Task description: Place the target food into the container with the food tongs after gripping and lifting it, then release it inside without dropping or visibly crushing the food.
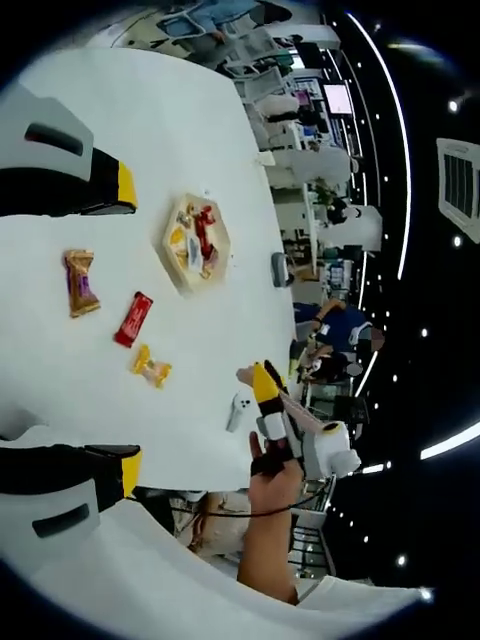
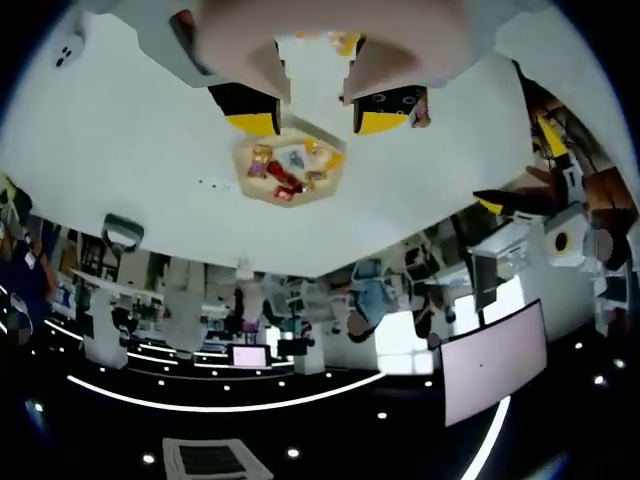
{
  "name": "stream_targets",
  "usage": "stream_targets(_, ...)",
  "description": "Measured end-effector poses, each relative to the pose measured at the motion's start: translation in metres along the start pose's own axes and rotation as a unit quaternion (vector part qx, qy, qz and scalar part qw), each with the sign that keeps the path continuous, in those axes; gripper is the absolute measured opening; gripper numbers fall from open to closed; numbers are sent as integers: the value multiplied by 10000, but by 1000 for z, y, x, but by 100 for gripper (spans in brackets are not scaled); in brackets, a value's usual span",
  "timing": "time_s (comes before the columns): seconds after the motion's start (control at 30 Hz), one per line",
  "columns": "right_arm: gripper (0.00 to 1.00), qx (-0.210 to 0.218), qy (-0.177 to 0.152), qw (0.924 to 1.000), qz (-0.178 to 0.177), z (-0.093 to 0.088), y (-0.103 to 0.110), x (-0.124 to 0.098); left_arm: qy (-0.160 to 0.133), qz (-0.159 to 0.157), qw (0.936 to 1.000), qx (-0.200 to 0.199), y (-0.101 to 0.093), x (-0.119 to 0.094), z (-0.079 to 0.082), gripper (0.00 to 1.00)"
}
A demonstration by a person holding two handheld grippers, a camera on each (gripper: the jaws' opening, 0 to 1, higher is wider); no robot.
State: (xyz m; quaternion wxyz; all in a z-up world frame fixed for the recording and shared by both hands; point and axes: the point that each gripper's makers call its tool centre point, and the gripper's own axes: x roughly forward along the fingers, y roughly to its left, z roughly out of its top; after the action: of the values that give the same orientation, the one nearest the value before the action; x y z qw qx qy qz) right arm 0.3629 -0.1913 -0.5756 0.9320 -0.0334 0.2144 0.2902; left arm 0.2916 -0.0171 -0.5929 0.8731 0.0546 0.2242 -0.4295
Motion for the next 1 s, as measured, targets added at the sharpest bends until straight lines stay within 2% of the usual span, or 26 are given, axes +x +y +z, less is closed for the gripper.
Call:
stream_targets(0.13, 28, -97, 75, 9996, 259, -24, 7, -25, -14, 85, 9999, -105, -22, 15, 12, 95)
stream_targets(0.33, 29, -76, -57, 9988, 471, -44, 7, -42, 73, 201, 9997, -88, -42, 27, 18, 94)
stream_targets(0.43, 28, -322, -91, 9981, 520, -52, 3, -46, 169, 341, 9992, -81, -53, 32, 20, 94)
stream_targets(0.47, 28, -350, 38, 9981, 513, -58, 1, -47, 188, 368, 9991, -74, -57, 33, 21, 94)
stream_targets(0.5, 28, -491, 107, 9964, 677, -63, 3, -50, 205, 377, 9990, -76, -60, 34, 22, 94)
stream_targets(0.57, 28, -386, 18, 9971, 651, -66, -2, -52, 281, 415, 9987, -49, -70, 38, 21, 94)
stream_targets(0.7, 28, -512, -11, 9937, 994, -74, 0, -57, 378, 579, 9976, -62, -86, 39, 20, 93)
stream_targets(0.8, 28, -435, -72, 9922, 1169, -75, 1, -60, 412, 683, 9968, -99, -96, 41, 19, 93)
stream_targets(0.87, 29, -466, -55, 9919, 1179, -78, 0, -62, 441, 732, 9963, -113, -100, 41, 19, 93)
stream_targets(0.9, 29, -474, -74, 9903, 1300, -79, 3, -64, 445, 755, 9961, -131, -102, 41, 19, 93)
stream_targets(1.0, 29, -463, -190, 9905, 1279, -79, 0, -69, 429, 820, 9956, -177, -107, 38, 20, 93)
